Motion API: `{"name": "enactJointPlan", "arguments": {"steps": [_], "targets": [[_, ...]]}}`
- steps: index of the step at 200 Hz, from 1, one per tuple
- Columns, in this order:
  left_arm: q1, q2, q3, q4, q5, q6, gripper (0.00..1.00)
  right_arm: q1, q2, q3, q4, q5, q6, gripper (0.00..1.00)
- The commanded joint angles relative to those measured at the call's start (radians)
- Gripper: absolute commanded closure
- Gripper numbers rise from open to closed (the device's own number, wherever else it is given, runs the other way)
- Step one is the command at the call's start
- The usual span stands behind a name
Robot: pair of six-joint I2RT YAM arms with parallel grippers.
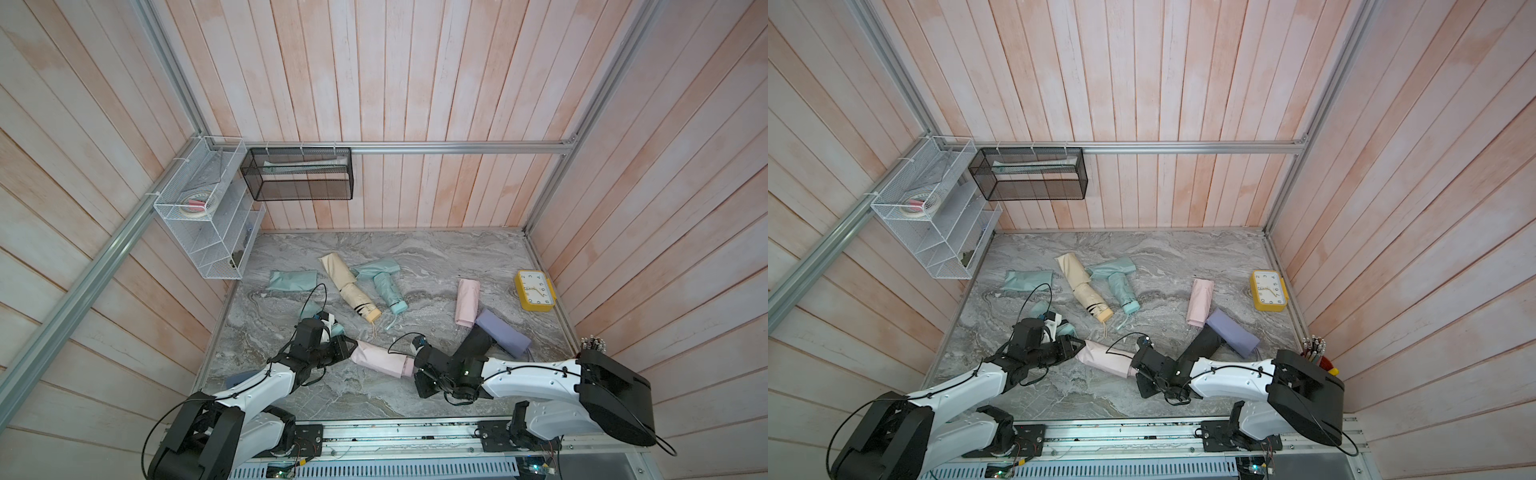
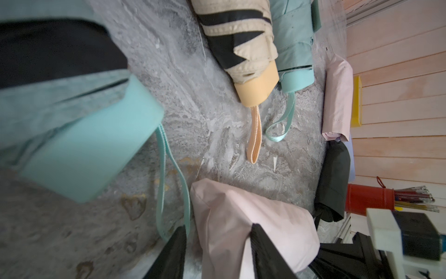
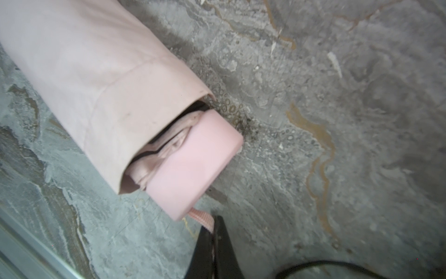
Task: Take umbrellas out of sleeves
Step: Take out the umbrella from the umbrella sleeve.
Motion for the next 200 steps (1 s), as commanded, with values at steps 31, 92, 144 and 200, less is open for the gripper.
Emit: {"name": "enactJointPlan", "arguments": {"steps": [31,92,144,200], "targets": [[0.006,0.056,0.005,0.107,0.060,-0.019,0.66,-0.003,0.030,0.003,-0.061,-0.016,-0.016,1.00],[0.007,-0.005,-0.006,0.058,0.048,-0.009,0.93,-0.002,0.030,-0.003,-0.060,-0.019,-0.012,1.00],[0.009,-0.117,-0.055,0.002,0.046,-0.015,0.98,-0.003,0.017,0.000,-0.083,0.010,-0.011,1.00],[0.017,-0.242,-0.092,-0.083,0.012,-0.016,0.98,-0.003,0.005,-0.001,-0.097,0.025,-0.001,1.00]]}}
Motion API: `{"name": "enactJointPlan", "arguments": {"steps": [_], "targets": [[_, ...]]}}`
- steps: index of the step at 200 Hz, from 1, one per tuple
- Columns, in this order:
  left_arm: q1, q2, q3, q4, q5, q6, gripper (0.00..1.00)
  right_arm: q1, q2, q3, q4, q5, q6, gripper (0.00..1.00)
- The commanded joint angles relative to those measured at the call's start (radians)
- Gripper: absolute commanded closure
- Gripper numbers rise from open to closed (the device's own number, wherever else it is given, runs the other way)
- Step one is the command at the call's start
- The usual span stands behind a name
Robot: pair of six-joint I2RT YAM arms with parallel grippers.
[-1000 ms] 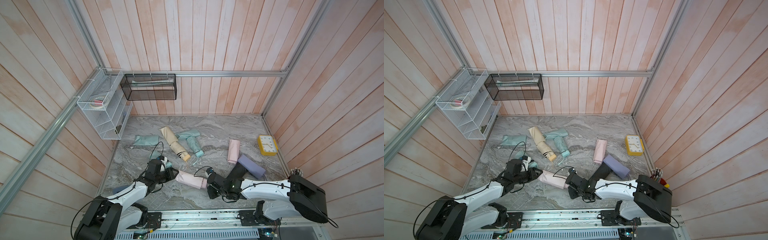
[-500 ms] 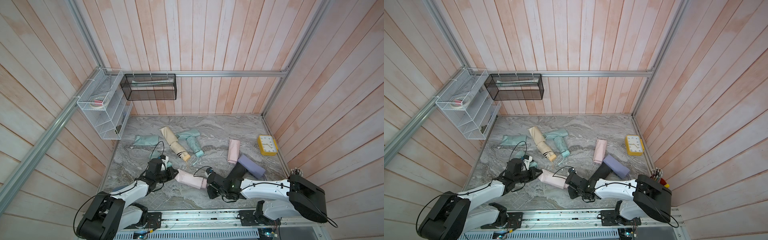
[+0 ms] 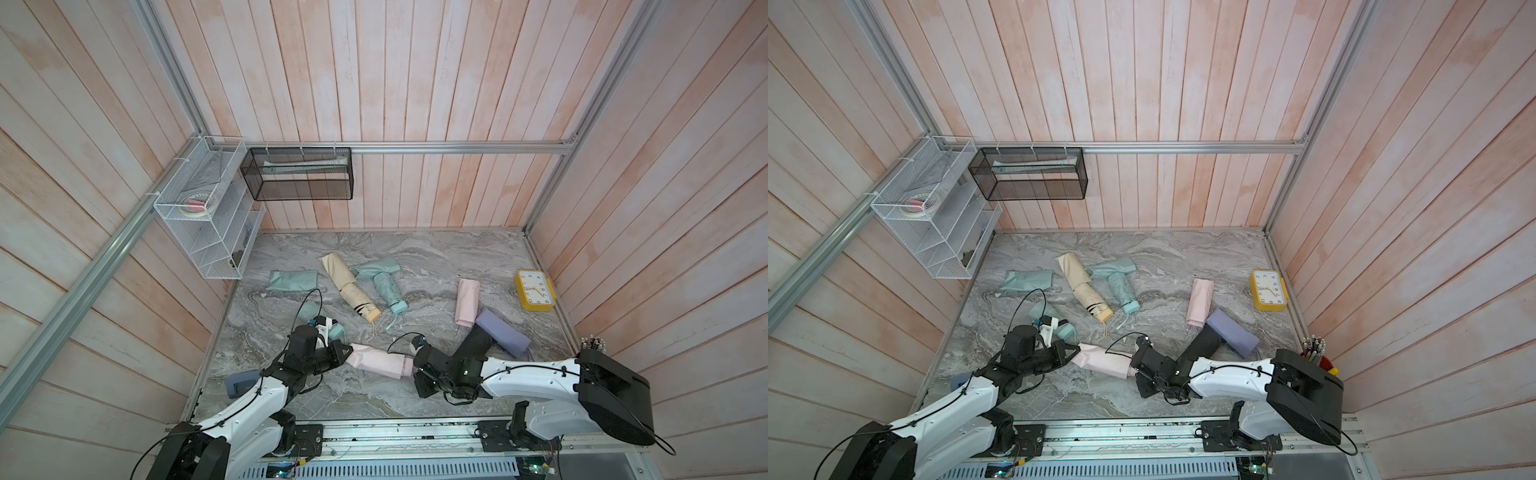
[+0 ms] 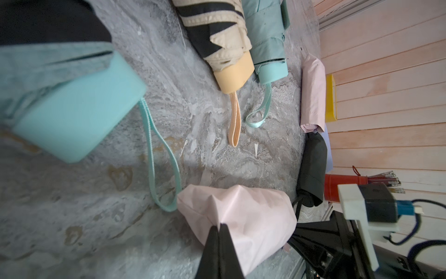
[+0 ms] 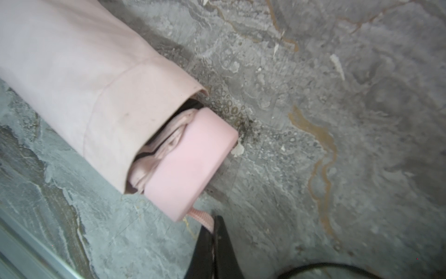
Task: Take umbrellas out of sleeves
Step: Take out the umbrella from the umbrella sleeve.
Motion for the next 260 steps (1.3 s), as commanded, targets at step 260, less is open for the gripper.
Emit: {"name": "enactJointPlan", "arguments": {"steps": [260], "targets": [[0.099,-0.103,0.023,-0.135,0.017,0.052,0.98,-0.003,-0.019,-0.033,-0.091,0.020,0.018,1.00]]}}
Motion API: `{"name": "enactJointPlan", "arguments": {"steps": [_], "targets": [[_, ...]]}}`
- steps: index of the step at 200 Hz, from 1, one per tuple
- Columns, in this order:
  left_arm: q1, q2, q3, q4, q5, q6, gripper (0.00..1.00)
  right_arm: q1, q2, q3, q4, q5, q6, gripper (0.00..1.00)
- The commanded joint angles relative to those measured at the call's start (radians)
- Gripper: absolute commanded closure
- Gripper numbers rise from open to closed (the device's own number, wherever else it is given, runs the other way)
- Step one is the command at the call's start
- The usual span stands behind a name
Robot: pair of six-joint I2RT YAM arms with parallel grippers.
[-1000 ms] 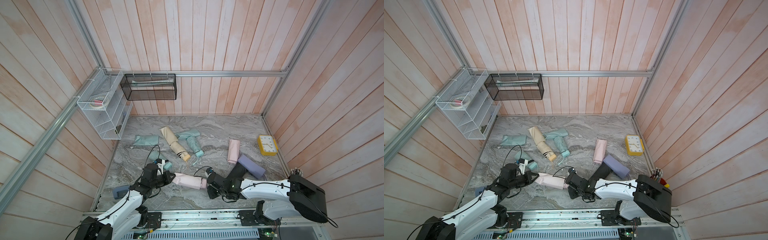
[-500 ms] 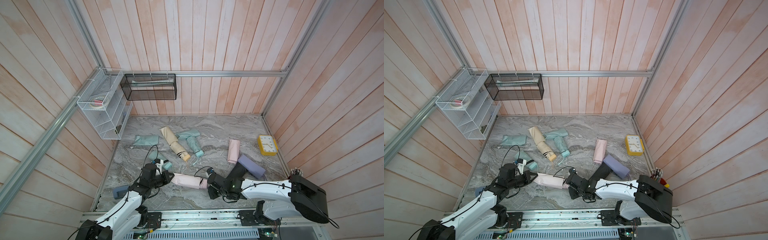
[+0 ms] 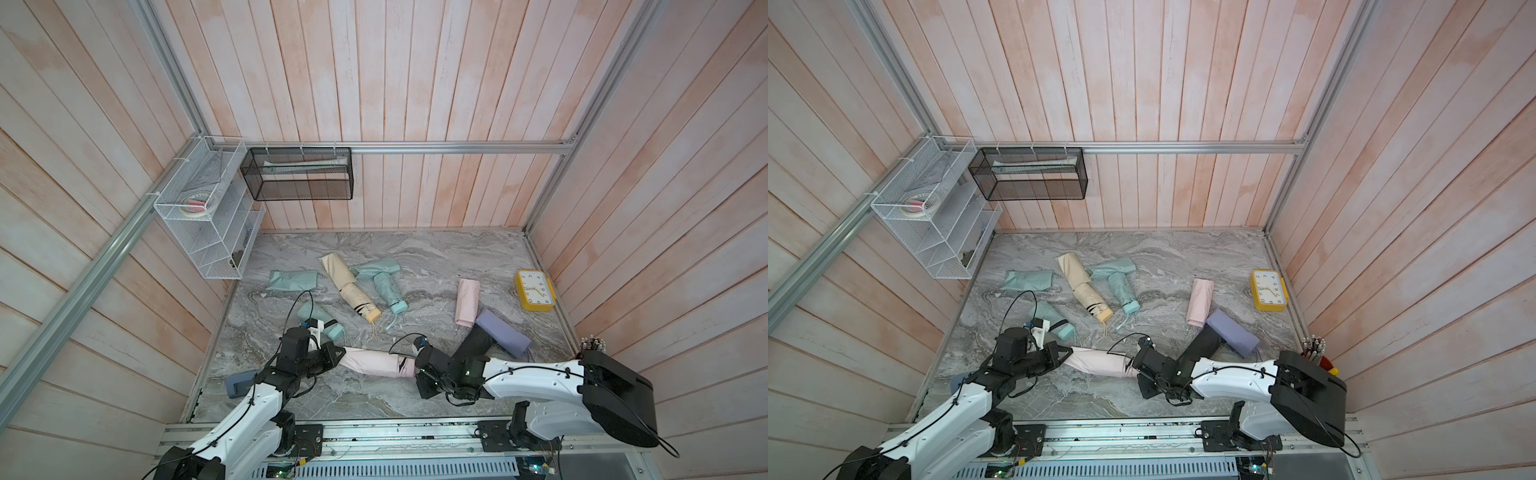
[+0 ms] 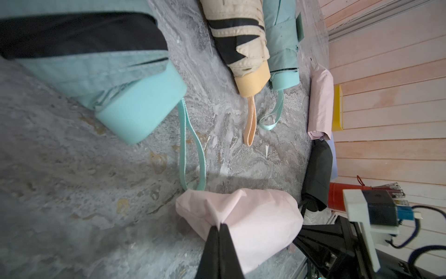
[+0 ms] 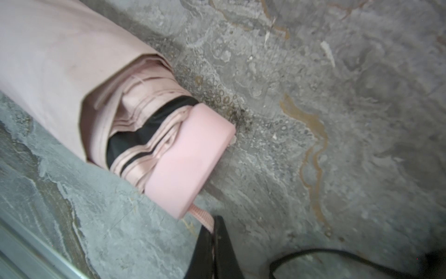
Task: Take umbrellas out of sleeves
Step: Take out the umbrella from the umbrella sleeve.
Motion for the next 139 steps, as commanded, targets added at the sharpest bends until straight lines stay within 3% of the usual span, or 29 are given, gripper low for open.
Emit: {"name": "enactJointPlan", "arguments": {"steps": [1,139], "targets": [[0.016,-0.014,0.025,-0.009,0.000,0.025,0.98,-0.003,0.001,-0.027,-0.062,0.020,0.006,1.00],[0.044,-0.020,0.047,-0.037,0.019,0.034,0.99,-0.003,0.021,-0.005,-0.067,0.025,-0.011,1.00]]}}
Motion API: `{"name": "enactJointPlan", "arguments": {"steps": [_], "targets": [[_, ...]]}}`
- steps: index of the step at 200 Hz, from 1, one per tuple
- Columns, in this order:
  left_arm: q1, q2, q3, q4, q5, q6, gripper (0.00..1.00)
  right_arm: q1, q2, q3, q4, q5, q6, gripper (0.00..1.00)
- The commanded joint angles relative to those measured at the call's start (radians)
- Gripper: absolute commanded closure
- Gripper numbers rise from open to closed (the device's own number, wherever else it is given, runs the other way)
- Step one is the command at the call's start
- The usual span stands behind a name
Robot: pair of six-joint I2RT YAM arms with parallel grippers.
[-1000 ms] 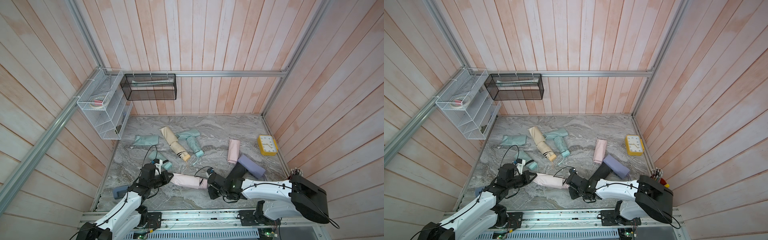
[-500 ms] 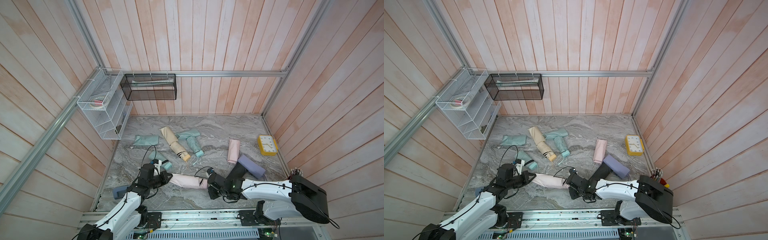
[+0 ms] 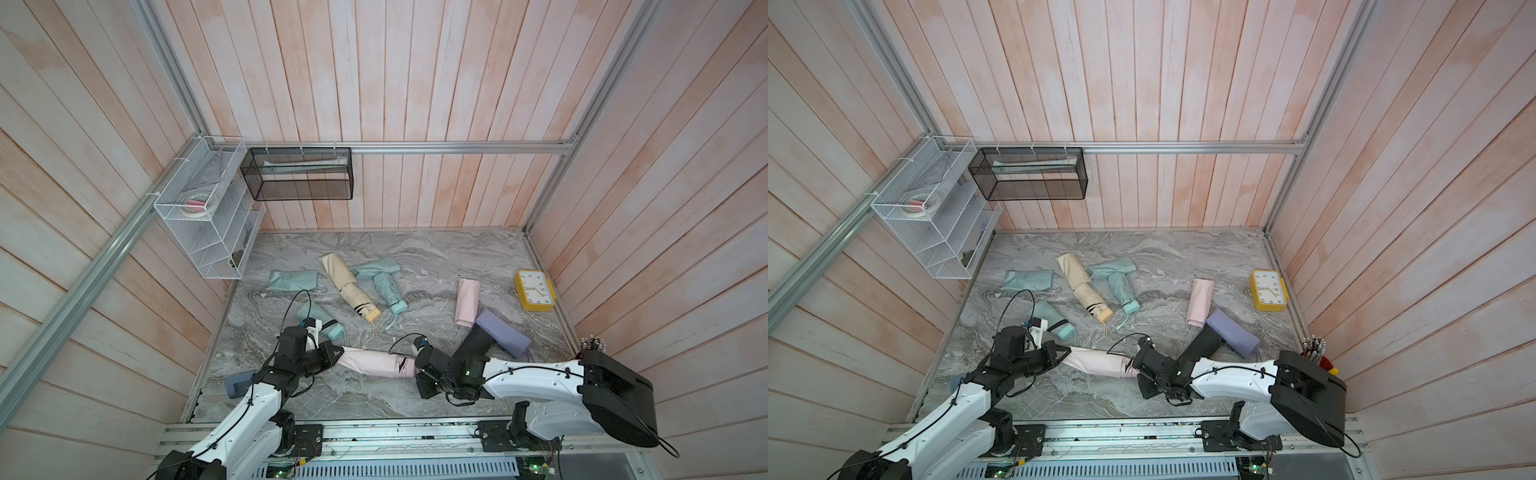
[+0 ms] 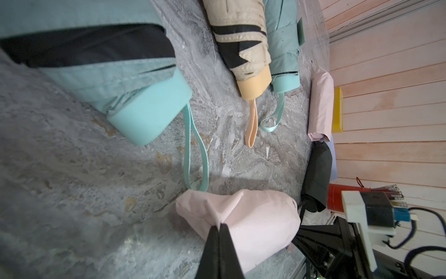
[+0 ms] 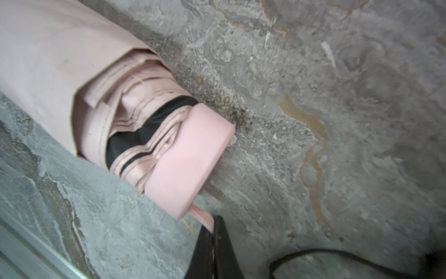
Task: Take umbrellas out of sleeves
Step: Take out the umbrella from the umbrella sleeve.
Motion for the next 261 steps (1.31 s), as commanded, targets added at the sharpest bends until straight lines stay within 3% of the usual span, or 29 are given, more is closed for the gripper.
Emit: {"name": "enactJointPlan", "arguments": {"steps": [1,261], "targets": [[0.013,-0.013,0.032,0.003,0.000,0.015,0.99,-0.002,0.021,-0.005,-0.067,0.024,-0.008,1.00],[0.033,-0.068,0.128,-0.090,-0.029,0.018,1.00,-0.002,0.025,-0.003,-0.058,0.028,-0.011,1.00]]}}
